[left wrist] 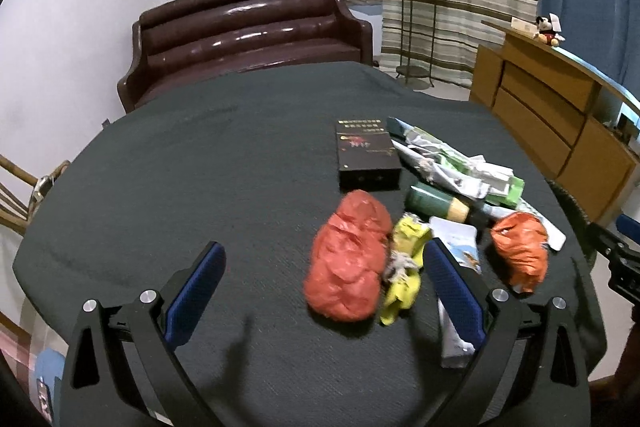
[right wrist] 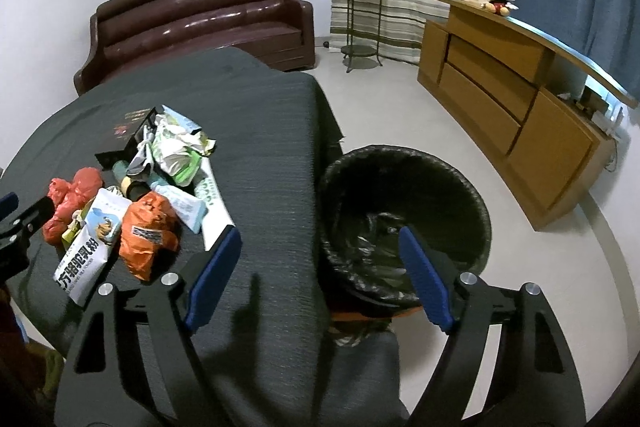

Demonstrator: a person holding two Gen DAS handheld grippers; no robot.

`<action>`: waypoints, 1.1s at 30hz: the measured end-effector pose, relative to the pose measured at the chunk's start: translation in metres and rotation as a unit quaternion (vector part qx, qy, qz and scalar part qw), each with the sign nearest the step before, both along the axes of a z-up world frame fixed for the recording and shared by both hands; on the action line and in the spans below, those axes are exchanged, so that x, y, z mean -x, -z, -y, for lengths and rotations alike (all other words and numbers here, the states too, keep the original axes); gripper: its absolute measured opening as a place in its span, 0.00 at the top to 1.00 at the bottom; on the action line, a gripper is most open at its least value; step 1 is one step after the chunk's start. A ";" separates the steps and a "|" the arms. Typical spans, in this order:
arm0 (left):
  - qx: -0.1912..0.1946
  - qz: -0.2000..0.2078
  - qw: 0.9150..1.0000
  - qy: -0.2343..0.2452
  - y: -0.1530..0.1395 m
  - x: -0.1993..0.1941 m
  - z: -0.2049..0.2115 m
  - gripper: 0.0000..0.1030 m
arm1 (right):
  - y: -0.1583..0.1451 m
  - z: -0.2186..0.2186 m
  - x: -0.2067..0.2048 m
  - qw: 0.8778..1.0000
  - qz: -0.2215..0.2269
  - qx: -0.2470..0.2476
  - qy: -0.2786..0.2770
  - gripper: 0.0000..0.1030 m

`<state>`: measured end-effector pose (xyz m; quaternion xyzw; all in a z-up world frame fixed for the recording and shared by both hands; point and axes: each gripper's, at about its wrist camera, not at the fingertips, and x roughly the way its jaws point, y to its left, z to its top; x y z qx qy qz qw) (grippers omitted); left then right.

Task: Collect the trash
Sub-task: 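Grasp the red plastic bag with the left tool while the right tool approaches the orange bag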

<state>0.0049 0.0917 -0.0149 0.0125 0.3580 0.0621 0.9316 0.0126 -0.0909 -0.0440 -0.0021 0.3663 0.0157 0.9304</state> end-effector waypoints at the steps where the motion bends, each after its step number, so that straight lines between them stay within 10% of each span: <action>1: -0.006 -0.001 1.000 0.004 0.001 -0.003 0.000 0.07 | 0.000 -0.001 -0.001 1.000 0.000 -0.001 -0.001 0.23; 33: 0.050 -0.037 0.995 0.077 0.008 -0.026 -0.021 0.65 | 0.008 -0.020 -0.012 1.000 -0.015 -0.002 -0.020 0.30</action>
